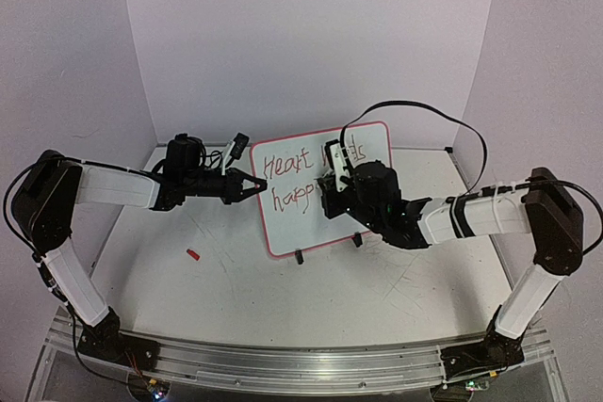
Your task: Write a sentence on the whiteboard
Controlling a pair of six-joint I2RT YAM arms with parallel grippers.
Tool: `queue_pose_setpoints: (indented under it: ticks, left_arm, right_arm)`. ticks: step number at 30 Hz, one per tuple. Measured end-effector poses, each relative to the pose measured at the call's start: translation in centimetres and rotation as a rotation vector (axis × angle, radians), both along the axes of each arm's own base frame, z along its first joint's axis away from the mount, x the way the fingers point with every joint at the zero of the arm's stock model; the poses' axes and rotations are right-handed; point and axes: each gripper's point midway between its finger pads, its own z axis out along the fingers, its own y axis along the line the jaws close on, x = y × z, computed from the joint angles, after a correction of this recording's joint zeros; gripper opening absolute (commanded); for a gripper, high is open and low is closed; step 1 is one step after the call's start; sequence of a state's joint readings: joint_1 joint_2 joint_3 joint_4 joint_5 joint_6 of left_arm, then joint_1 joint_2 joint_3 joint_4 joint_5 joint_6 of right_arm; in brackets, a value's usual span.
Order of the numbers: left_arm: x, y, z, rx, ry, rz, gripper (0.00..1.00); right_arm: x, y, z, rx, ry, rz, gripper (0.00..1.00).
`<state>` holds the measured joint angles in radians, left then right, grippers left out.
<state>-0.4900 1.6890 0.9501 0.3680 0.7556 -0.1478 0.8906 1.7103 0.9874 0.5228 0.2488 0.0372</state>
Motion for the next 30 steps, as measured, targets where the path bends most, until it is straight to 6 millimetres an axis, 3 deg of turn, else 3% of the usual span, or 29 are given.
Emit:
queue_pose_setpoints:
  ticks: [10,18,25,30]
  left_arm:
    - [0.0,0.0,0.0,0.002,0.001,0.003,0.0]
    - [0.0,0.0,0.0,0.002,0.002,0.002,0.0]
    - [0.0,0.0,0.0,0.001,0.002,0.001,0.0]
    - [0.0,0.0,0.0,0.001,0.001,0.001,0.0]
  right_arm:
    - [-0.1,0.0,-0.5,0.008,0.016,-0.004,0.0]
    - [-1.0,-0.2,-2.5,-0.005,0.066,0.002,0.0]
    - [-1.1,-0.2,-2.2,-0.004,0.061,0.003,0.0]
    - [-0.6,-1.0,-0.3,0.022,0.033,-0.012,0.0]
